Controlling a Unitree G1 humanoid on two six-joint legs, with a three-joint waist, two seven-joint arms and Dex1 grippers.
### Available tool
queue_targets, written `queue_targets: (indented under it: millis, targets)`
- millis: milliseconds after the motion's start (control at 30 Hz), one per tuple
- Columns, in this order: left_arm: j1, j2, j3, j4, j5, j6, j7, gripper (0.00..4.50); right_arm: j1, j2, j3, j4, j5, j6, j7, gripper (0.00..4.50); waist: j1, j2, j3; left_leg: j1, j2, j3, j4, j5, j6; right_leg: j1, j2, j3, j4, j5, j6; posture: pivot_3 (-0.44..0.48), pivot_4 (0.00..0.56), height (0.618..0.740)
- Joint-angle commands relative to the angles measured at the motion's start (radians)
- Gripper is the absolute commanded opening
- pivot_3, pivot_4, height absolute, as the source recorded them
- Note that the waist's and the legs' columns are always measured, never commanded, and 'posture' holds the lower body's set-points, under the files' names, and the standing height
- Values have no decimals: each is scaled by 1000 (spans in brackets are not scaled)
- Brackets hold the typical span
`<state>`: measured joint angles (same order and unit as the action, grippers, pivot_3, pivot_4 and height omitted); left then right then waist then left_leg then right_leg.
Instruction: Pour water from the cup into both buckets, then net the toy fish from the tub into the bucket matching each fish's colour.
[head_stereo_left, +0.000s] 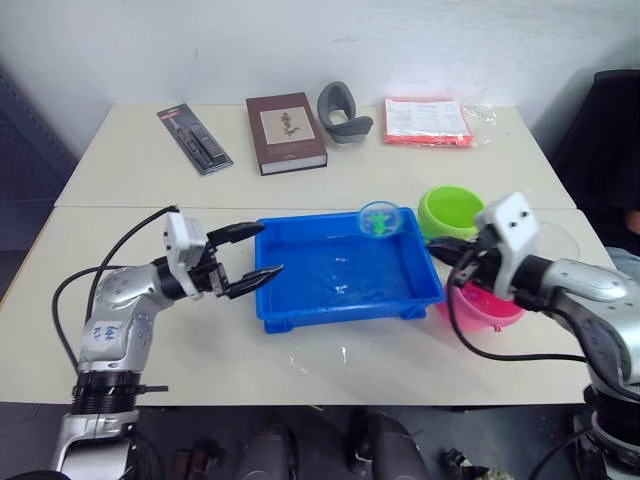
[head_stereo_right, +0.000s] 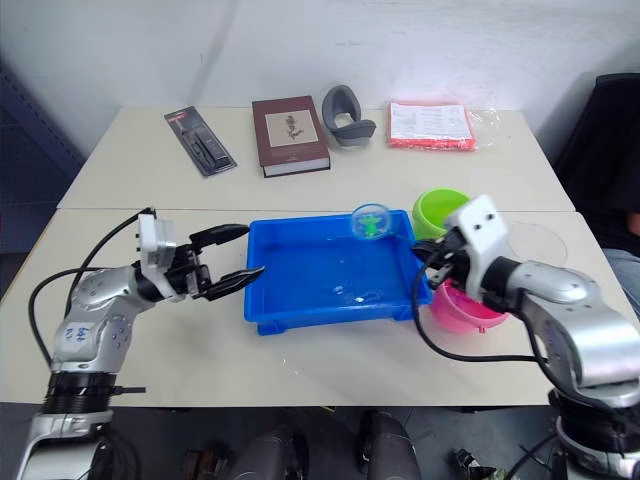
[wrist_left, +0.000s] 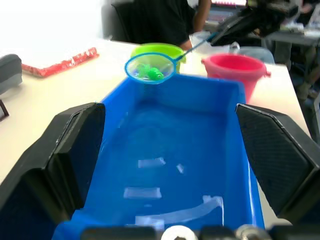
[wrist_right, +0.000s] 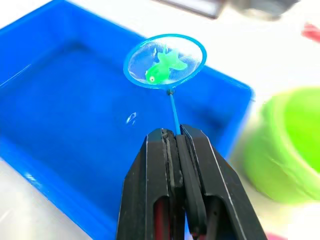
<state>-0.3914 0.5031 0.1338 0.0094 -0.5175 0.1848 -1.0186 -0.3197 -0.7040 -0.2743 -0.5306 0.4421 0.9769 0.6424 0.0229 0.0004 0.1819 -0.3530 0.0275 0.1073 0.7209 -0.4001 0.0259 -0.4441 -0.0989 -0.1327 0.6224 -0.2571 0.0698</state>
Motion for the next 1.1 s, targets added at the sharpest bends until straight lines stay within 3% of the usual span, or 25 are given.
queue_targets:
  millis: [33,200,467,867,1000,1100]
  targets:
    - [-64,-44,-25,-32,-25,58,58,4478,16,-51,-114,5,-21,-92,-15,0,0,0,0,0,0,1,0,0,0,0,0,0,0,0,0,0,150,740]
    - [-106,-106,-75,-26,16,69,113,4478,57,-127,-119,132,-113,-238,-18,0,0,0,0,1,0,1,-1,0,0,0,1,0,0,0,0,0,150,740]
    - [-115,-91,-99,-28,22,50,69,4478,85,-244,45,384,-438,-728,-70,0,-5,0,0,3,1,5,-2,0,-1,0,3,0,0,0,0,0,150,740]
    - [-109,-99,-105,-31,16,14,20,4478,116,-388,168,639,-898,-1321,-358,0,-3,0,0,2,1,8,-2,1,-1,0,2,2,0,0,0,0,150,740]
    - [-109,-107,-113,-15,28,-7,17,4478,121,-383,155,681,-915,-1414,-420,0,-5,0,0,3,2,7,-2,1,-2,0,2,4,0,0,0,0,150,740]
    - [-111,-106,-112,-8,30,-20,9,4478,123,-317,93,662,-710,-1384,-346,0,-5,0,0,3,2,7,-2,1,-2,0,2,5,0,0,0,0,150,740]
